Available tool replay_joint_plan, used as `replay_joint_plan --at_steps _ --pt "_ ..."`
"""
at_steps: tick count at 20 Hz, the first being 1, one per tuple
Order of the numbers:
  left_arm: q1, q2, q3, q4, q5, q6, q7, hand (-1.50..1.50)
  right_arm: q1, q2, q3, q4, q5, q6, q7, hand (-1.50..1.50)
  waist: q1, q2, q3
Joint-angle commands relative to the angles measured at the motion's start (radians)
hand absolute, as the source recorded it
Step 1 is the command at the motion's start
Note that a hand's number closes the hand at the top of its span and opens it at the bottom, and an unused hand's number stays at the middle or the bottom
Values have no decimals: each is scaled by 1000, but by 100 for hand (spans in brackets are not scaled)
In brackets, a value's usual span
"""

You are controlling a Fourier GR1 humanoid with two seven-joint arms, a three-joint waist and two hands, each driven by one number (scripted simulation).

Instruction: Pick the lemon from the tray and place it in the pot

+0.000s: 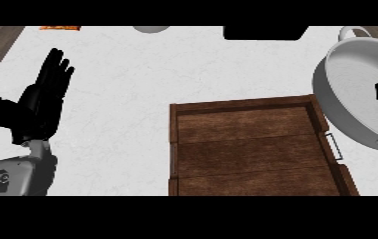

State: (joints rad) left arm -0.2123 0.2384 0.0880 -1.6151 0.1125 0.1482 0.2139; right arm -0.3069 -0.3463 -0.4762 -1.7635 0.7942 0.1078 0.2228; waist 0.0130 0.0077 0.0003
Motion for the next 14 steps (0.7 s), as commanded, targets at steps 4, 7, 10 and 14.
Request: replay_joint_plan --at_steps 4,7,10,14 --pt "8 -4 -10 -30 -11 -4 21 0 -70 -113 -9 418 154 -229 -186 150 5 -3 1" --pt "7 0 5 -56 -4 -2 40 0 -134 -125 -6 621 152 -311 -260 150 8 -2 1" --pt "11 -28 -7 -14 -13 -2 -5 0 -194 -135 -34 798 110 -336 -302 150 7 -1 1" --pt "27 -11 -4 -37 -26 -6 2 0 -233 -128 -75 917 31 -264 -286 -150 7 -3 1"
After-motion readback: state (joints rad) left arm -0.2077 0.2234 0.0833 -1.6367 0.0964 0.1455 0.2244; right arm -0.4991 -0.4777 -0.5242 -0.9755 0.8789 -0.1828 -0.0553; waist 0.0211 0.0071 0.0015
